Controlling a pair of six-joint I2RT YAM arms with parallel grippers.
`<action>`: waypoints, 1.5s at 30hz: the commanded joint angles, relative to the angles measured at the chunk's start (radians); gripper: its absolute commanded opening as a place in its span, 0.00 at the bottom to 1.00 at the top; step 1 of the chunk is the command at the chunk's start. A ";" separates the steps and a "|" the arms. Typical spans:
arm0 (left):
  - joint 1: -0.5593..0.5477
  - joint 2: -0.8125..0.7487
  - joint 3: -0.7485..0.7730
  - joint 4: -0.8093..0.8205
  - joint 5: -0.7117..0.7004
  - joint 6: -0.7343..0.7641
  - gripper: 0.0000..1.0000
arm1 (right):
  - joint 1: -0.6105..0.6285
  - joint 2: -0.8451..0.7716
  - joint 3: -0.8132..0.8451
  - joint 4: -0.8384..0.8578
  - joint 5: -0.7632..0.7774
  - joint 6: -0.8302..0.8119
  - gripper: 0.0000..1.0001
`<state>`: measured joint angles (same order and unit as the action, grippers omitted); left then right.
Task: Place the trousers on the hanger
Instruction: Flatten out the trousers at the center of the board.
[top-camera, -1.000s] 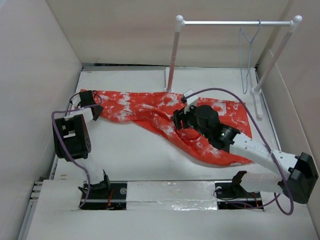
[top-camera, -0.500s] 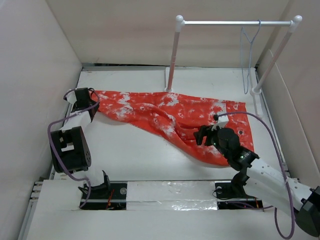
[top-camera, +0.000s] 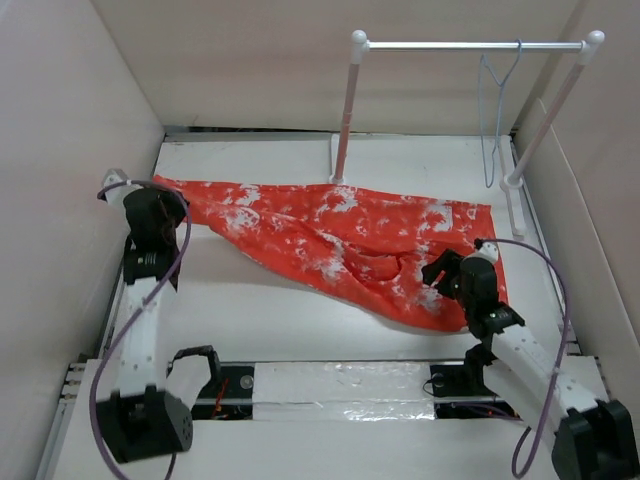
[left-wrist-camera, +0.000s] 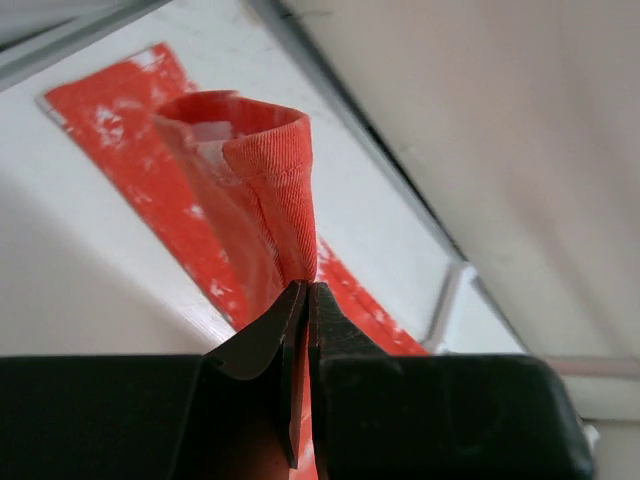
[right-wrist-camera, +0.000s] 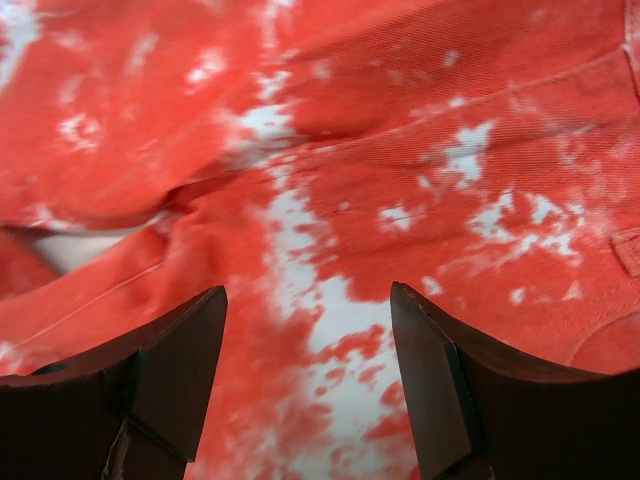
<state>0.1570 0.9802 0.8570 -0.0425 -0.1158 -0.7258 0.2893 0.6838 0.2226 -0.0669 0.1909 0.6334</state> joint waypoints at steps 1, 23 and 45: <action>-0.019 -0.247 -0.068 -0.016 -0.035 0.045 0.00 | -0.074 0.147 0.017 0.189 -0.134 0.017 0.72; -0.019 -0.715 -0.161 -0.142 0.203 0.213 0.00 | -0.384 0.295 0.253 0.106 -0.262 -0.118 0.45; -0.159 -0.752 -0.156 -0.194 0.257 0.262 0.00 | -0.662 0.659 0.353 0.111 -0.527 -0.207 0.41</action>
<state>0.0109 0.2340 0.6792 -0.2733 0.1345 -0.4793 -0.3538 1.3754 0.5598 -0.0097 -0.2157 0.4431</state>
